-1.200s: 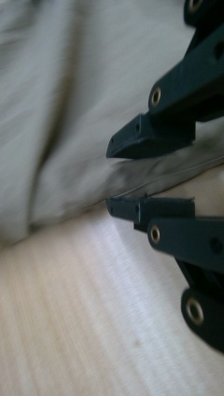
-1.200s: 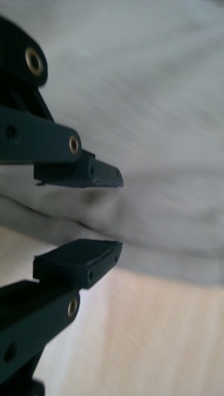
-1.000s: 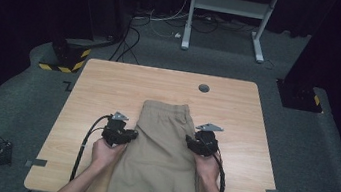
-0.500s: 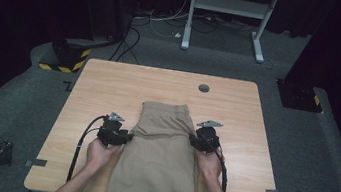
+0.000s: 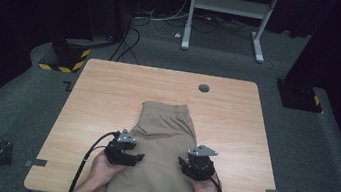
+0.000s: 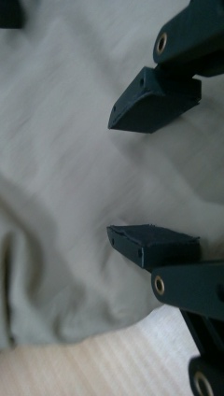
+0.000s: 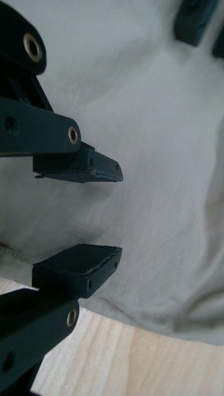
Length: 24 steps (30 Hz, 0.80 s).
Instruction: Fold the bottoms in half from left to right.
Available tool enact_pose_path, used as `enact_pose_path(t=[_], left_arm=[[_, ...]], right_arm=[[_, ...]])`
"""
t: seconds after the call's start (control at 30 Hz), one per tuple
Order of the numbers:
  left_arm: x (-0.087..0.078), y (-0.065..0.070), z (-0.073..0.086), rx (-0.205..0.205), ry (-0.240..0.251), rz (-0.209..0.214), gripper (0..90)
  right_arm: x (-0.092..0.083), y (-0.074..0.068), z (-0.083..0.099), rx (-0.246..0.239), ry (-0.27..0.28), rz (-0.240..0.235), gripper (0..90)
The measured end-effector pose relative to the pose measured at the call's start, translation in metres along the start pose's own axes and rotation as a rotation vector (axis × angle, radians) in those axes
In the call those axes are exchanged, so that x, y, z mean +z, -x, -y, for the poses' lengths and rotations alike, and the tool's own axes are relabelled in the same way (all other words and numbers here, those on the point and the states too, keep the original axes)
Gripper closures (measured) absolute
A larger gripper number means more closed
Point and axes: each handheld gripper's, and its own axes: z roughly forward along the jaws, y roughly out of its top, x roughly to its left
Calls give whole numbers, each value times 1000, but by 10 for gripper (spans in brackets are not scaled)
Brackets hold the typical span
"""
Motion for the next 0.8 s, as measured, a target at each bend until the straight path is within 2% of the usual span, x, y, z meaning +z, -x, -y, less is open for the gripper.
enact_pose_path(t=[0.03, 0.13, 0.2, 0.23, 0.47, 0.63, 0.73, 0.8], left_arm=[[1, -2, -1, 6, 2, -15, 428], [6, -5, -4, 16, 14, -51, 443], [9, -6, -8, 60, 2, -85, 454], [13, -7, -12, 61, -1, -95, 449], [27, -24, -27, 41, 17, -114, 445], [35, -34, -41, 16, -6, -141, 444], [33, -34, -44, 15, -20, -151, 440], [26, -30, -41, 9, -17, -134, 420]], right_arm=[[2, 2, 1, 13, -9, -2, 572], [8, 6, 1, 6, -4, 7, 583], [11, 8, -1, -13, 0, 22, 584], [13, 8, -2, -17, 2, 31, 583], [29, 25, -19, 5, 6, 56, 580], [40, 34, -33, 16, -15, 60, 571], [42, 37, -40, 31, -43, 60, 529], [39, 36, -41, 41, -42, 67, 492]])
